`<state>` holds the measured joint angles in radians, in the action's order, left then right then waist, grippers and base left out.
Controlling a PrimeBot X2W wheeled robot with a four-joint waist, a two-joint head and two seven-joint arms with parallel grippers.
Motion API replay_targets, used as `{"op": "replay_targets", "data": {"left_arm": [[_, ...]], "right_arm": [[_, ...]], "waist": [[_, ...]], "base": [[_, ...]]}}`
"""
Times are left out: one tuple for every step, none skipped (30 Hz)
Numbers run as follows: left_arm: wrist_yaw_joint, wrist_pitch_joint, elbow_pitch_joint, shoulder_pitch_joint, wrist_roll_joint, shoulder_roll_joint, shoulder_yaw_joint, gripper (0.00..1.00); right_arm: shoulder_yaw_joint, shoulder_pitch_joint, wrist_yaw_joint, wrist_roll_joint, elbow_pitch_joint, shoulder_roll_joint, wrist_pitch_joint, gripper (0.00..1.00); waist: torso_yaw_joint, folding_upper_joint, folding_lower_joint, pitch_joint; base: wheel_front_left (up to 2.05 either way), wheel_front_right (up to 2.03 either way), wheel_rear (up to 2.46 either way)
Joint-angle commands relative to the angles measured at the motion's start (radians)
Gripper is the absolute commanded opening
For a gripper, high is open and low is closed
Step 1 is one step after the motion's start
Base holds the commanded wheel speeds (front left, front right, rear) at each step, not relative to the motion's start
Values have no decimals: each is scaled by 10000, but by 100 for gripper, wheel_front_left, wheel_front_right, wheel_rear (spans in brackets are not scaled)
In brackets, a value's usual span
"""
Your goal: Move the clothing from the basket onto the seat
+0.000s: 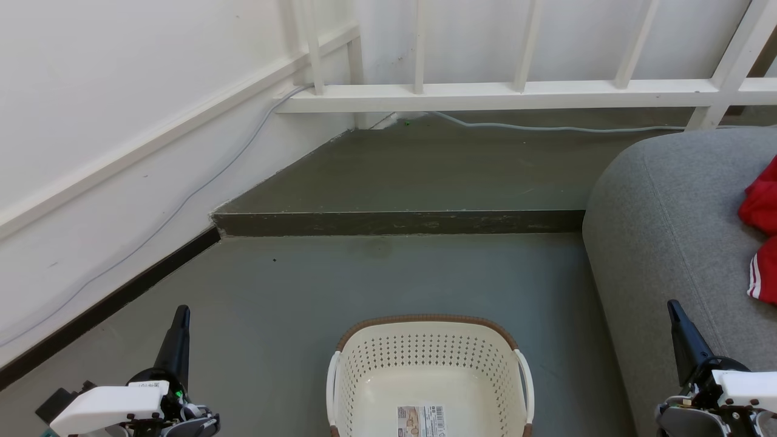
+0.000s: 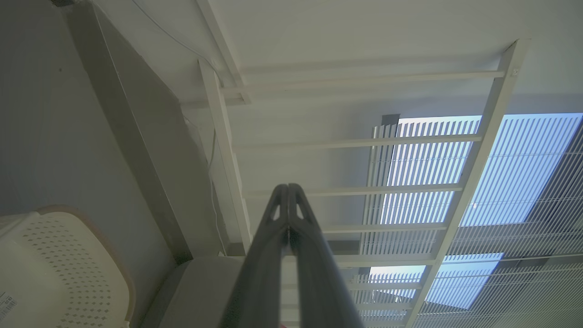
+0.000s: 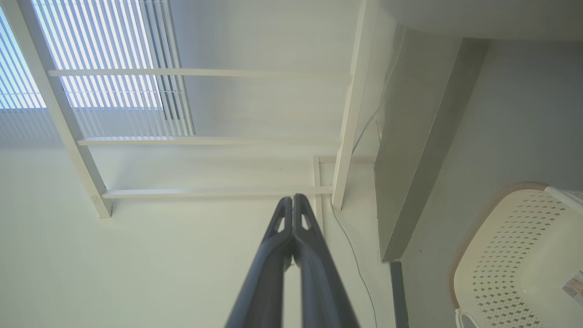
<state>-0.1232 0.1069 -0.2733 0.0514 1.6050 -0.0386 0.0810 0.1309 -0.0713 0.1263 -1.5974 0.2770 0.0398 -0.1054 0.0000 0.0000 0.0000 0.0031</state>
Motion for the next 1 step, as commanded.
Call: {"op": "replay_targets", "data": {"left_arm": [[-75, 61, 283, 566, 39, -116, 324, 0]], "right_arm": [[-172, -366, 44, -114, -322, 104, -77, 0]], "waist": [[0, 0, 0, 0]], "base": [[0, 0, 0]]}}
